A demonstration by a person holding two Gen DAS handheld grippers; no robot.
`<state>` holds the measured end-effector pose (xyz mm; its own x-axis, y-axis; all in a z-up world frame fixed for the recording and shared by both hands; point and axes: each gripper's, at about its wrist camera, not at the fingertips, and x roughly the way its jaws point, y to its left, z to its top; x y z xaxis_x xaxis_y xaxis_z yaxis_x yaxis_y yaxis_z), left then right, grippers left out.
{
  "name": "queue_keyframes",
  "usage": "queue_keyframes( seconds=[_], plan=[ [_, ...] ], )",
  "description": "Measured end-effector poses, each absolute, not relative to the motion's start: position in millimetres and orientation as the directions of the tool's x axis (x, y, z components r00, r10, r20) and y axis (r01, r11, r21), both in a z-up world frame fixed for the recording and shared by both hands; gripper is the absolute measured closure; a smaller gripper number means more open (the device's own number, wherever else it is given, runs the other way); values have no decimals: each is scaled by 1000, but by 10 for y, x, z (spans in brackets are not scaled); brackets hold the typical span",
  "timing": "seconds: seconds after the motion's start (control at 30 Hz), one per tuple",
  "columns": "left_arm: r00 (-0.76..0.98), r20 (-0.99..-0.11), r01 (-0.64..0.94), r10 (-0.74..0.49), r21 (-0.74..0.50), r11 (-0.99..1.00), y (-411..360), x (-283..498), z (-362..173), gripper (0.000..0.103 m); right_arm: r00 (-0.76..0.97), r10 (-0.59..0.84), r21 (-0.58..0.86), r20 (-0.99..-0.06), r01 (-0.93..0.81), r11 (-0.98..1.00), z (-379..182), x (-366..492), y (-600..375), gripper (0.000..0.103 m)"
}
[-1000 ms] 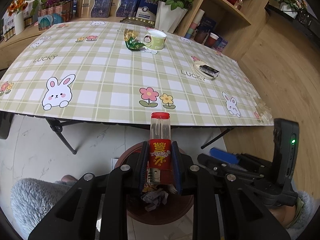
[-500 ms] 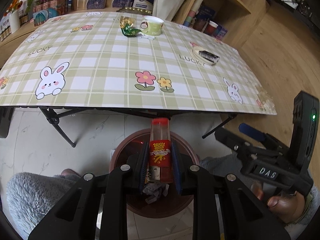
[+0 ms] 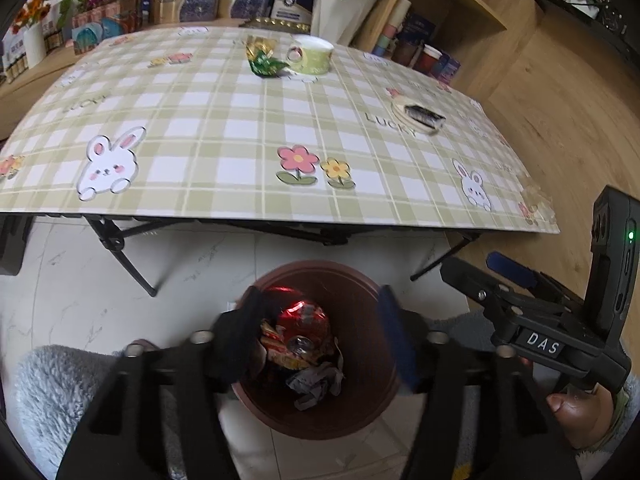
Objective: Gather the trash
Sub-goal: 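Drop the lighter and fork into the bin by opening both tools, then grasp the black Face snack pack off the beige lid with the right tool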
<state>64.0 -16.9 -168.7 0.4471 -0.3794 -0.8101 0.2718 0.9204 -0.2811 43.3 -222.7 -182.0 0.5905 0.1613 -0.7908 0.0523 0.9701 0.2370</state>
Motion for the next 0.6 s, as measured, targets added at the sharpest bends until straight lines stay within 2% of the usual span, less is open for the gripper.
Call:
queue_keyframes(
  seconds=[0.07,0.1,0.43,0.6],
  plan=[
    [467,-804,255,-367,-275,927,-137,647,-1663,27,589,162,238,-791,53,970,-1823,432,-2227,8],
    [474,-802,245,-363,-275,930,-121,656,-1658,26,588,163,239,-792,53,970,-1830,432,-2225,8],
    [521,-790,152,-323,-286,946,138,802,-1634,24,589,245,320,-770,24,947,-1882,469,-2268,7],
    [541,-789,114,-291,-274,955,235,907,-1624,23,620,207,253,-756,-14,967,-1808,528,-2246,7]
  ],
)
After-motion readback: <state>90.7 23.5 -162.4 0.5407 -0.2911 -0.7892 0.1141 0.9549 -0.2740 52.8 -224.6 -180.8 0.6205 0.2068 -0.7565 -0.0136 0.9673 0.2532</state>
